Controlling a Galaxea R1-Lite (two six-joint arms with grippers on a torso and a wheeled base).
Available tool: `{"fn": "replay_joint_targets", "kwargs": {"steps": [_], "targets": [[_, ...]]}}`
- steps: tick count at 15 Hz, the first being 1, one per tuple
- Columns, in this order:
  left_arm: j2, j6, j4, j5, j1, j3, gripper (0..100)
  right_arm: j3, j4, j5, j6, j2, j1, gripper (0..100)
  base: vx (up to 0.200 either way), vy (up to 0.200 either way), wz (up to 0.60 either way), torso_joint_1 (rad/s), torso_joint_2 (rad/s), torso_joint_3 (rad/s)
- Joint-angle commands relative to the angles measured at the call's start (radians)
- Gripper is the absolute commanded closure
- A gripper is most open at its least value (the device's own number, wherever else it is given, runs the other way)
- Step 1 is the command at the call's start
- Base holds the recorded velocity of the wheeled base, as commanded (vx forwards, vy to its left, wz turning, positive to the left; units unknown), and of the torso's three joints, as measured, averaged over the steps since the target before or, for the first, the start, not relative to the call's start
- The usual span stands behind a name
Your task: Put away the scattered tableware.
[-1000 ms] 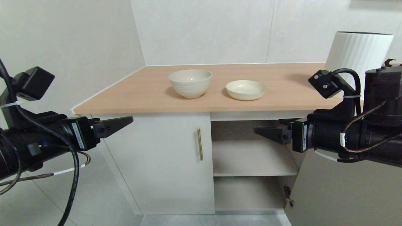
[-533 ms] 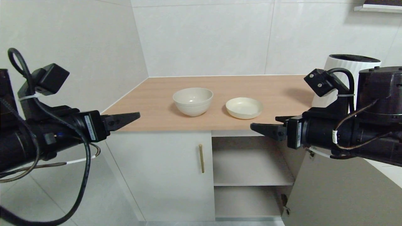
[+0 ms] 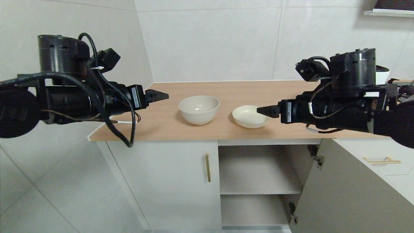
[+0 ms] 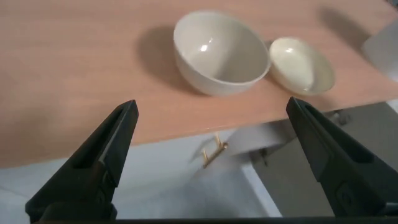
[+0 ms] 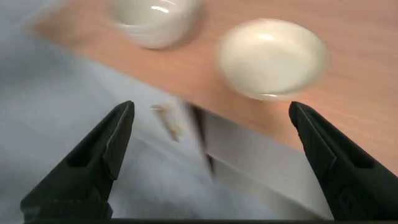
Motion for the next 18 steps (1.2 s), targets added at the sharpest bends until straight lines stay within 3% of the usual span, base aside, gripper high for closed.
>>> {"fn": "replay_joint_targets", "kwargs": {"steps": [1, 4, 7, 8, 10, 18], "targets": [[0.128, -0.049, 0.171, 0.004, -0.023, -0.179, 0, -0.152, 0.109, -0.122, 0.118, 0.128, -0.004, 0, 0.000, 0.000, 0.00, 0.000, 0.00, 0.000], [0.183, -0.063, 0.213, 0.049, -0.052, -0.226, 0, -0.174, 0.096, -0.131, 0.120, 0.150, -0.013, 0, 0.000, 0.000, 0.00, 0.000, 0.00, 0.000], [0.275, -0.090, 0.144, 0.202, -0.094, -0.263, 0, -0.180, 0.092, -0.174, 0.122, 0.170, -0.015, 0, 0.000, 0.000, 0.00, 0.000, 0.00, 0.000], [0.311, -0.106, 0.065, 0.259, -0.106, -0.266, 0, -0.181, 0.087, -0.186, 0.122, 0.174, -0.015, 0, 0.000, 0.000, 0.00, 0.000, 0.00, 0.000], [0.341, -0.106, 0.007, 0.273, -0.106, -0.265, 0, -0.178, 0.087, -0.186, 0.123, 0.173, -0.015, 0, 0.000, 0.000, 0.00, 0.000, 0.00, 0.000], [0.409, -0.106, -0.013, 0.274, -0.104, -0.297, 0, -0.177, 0.087, -0.188, 0.126, 0.171, -0.015, 0, 0.000, 0.000, 0.00, 0.000, 0.00, 0.000]]}}
